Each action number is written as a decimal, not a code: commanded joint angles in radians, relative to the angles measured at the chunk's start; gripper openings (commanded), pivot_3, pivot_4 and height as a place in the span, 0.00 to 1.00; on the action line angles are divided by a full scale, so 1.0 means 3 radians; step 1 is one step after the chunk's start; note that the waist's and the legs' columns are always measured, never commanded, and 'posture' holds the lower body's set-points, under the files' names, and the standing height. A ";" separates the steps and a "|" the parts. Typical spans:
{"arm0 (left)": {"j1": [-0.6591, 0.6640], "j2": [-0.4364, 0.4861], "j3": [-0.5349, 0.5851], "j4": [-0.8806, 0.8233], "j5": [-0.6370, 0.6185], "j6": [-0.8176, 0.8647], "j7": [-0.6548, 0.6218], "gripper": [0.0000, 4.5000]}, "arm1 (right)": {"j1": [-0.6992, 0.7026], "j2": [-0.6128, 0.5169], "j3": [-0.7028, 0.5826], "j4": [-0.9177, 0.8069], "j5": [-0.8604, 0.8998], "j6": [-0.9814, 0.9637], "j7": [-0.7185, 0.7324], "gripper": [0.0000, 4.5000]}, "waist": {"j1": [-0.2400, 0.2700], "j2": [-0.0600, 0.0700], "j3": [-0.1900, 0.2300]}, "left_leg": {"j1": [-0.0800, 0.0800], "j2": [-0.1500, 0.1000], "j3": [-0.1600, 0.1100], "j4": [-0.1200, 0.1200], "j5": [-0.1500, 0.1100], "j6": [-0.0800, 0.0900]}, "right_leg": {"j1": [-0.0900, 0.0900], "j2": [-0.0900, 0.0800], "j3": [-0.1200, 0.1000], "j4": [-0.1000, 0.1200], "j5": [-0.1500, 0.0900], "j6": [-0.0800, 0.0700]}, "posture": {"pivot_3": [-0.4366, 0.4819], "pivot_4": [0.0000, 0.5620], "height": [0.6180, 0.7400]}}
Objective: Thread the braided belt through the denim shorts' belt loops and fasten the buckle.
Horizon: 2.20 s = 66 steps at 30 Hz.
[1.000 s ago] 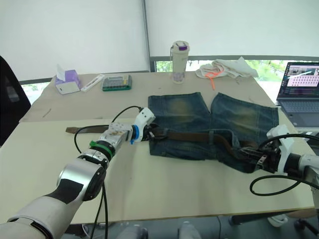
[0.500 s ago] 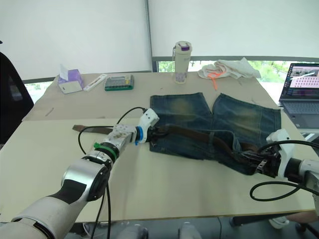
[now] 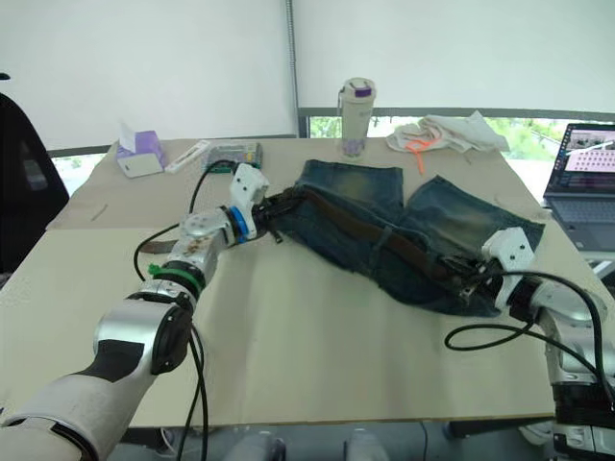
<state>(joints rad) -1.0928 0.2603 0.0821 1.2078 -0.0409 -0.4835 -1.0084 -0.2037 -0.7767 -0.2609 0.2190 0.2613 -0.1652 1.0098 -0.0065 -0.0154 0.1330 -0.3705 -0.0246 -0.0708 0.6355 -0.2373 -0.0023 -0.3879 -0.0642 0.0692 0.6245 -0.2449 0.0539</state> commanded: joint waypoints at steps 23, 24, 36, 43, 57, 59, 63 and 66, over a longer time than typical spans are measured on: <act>0.1542 0.0905 -0.0456 -0.1183 -0.0541 -0.0418 -0.1995 0.65 | 0.1322 -0.1069 0.0885 0.1451 -0.0195 -0.4136 -0.0805 0.47 | -0.0131 -0.0010 0.0006 | 0.0076 0.0014 0.0028 0.0001 -0.0032 0.0053 | 0.0061 0.0009 0.0029 -0.0001 -0.0024 -0.0018 | 0.48 0.27 1.00; 0.1527 0.0908 -0.0439 -0.1204 -0.0562 -0.0359 -0.1986 0.72 | 0.1350 -0.1098 0.0934 0.1401 0.0011 -0.3925 -0.0752 0.53 | -0.0130 -0.0011 0.0006 | 0.0078 0.0015 0.0029 0.0001 -0.0034 0.0058 | 0.0064 0.0009 0.0031 -0.0002 -0.0025 -0.0018 | 0.48 0.27 1.00; 0.1689 0.1625 -0.0957 -0.2348 -0.1655 0.1111 -0.2020 1.00 | 0.2001 -0.1735 0.0252 -0.0125 0.1866 -0.0628 0.0834 1.00 | -0.0109 0.0000 0.0008 | 0.0064 0.0026 -0.0012 0.0015 -0.0044 0.0072 | 0.0059 0.0008 0.0026 0.0000 -0.0026 -0.0016 | 0.48 0.27 1.00; 0.1593 0.1564 -0.0717 -0.2731 -0.1836 0.1643 -0.1971 1.00 | 0.1625 -0.1679 -0.0102 -0.0894 0.2216 0.0938 0.0493 1.00 | -0.0067 0.0000 0.0009 | 0.0058 0.0025 -0.0020 0.0021 -0.0044 0.0071 | 0.0057 0.0008 0.0012 -0.0001 -0.0027 -0.0014 | 0.48 0.27 1.00; 0.2158 0.1068 -0.0667 -0.3853 -0.1716 0.2369 -0.1260 1.00 | 0.1354 -0.0830 0.0524 -0.1621 0.1407 0.1726 0.0005 1.00 | 0.0008 -0.0001 0.0011 | 0.0047 0.0021 -0.0025 0.0026 -0.0044 0.0069 | 0.0052 0.0004 0.0006 -0.0006 -0.0028 -0.0011 | 0.48 0.27 1.00; 0.2228 0.1025 -0.0731 -0.3913 -0.1612 0.2367 -0.1188 1.00 | 0.1361 -0.0819 0.0696 -0.1447 0.1110 0.1641 0.0093 1.00 | 0.0006 -0.0003 0.0010 | 0.0048 0.0021 -0.0022 0.0025 -0.0044 0.0069 | 0.0053 0.0005 0.0004 -0.0007 -0.0028 -0.0011 | 0.48 0.27 1.00; 0.2295 0.0963 -0.0791 -0.3910 -0.1454 0.2295 -0.1084 1.00 | 0.1135 -0.0650 0.0855 -0.1017 0.0668 0.1450 0.0004 1.00 | 0.0002 -0.0018 0.0008 | 0.0054 0.0021 -0.0018 0.0025 -0.0044 0.0069 | 0.0058 0.0008 0.0002 -0.0009 -0.0028 -0.0012 | 0.48 0.27 1.00; 0.2353 0.0908 -0.0824 -0.3949 -0.1389 0.2278 -0.1036 1.00 | 0.0879 -0.0595 0.1007 -0.0569 0.0233 0.1026 0.0110 1.00 | -0.0006 -0.0015 0.0008 | 0.0055 0.0020 -0.0016 0.0025 -0.0044 0.0068 | 0.0061 0.0007 0.0000 -0.0013 -0.0028 -0.0012 | 0.48 0.27 1.00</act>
<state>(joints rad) -0.3830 0.5416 -0.1633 0.0554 -0.4669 0.2176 -1.3294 0.0713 -0.9515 0.0096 -0.0390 0.4238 0.1966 1.0361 -0.0085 -0.0199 0.1354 -0.3535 -0.0183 -0.0756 0.6430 -0.2506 0.0182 -0.3697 -0.0623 0.0701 0.6208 -0.2533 0.0503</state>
